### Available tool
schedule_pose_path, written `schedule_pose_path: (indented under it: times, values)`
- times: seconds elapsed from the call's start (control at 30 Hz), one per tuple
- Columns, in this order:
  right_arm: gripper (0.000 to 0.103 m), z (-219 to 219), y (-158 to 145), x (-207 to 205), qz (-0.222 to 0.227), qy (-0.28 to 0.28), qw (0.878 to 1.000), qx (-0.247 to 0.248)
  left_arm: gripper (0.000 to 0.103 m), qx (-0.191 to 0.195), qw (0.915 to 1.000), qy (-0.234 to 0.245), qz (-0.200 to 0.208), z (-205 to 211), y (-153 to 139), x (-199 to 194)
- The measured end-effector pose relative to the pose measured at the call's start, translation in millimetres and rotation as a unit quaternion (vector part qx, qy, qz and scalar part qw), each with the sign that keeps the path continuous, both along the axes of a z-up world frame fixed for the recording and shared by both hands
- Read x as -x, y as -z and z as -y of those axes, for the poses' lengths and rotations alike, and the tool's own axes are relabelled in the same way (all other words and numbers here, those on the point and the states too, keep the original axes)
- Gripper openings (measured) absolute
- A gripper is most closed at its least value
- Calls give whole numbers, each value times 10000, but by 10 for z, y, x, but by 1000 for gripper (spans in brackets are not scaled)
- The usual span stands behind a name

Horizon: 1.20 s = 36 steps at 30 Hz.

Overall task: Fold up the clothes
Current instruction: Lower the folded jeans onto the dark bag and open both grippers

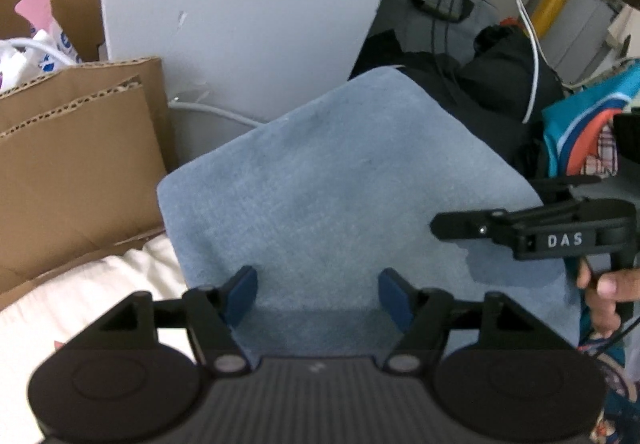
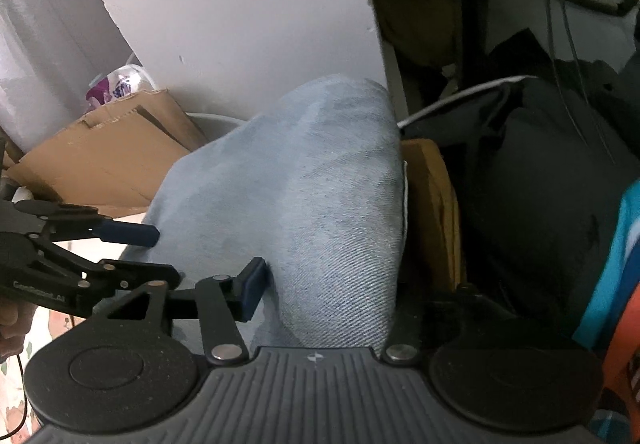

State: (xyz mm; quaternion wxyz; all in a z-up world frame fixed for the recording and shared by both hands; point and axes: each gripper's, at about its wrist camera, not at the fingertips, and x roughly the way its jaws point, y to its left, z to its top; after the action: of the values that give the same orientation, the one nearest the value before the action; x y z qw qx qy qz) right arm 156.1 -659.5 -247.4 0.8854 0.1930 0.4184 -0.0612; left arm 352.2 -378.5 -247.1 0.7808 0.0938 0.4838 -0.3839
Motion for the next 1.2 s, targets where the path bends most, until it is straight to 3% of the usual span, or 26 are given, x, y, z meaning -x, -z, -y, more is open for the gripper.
schedule_pose_path:
  times: [0.3,0.5,0.67,0.77,0.87,1.1,1.2]
  values:
    - [57,-46,-241,217,244,199,9964,785,71,14,9999,-100,-111,-31,55,-46]
    - [54,-120,-452,209,663,-71,9935,920,72,72,9999,-75,3,-35,44,9]
    - [48,-171,-275,12,502,-357,9945,846,70,148,9998,-51,132,-39,24,37]
    - [48,-150,-159,-52,388,-320,9953,828,59,157,9995,2,279,-15,-79,44]
    - [48,-147,-167,-49,456,-325,9949,833,53,441,9985,-74,311,-56,-192,-13]
    - [48,-25,-231,-200,614,-257,9934,936,53,507,9976,-175,431,48,-199,-195]
    - [49,22,-209,-326,640,-309,9935,885,60,414,9979,-93,497,134,-165,-197]
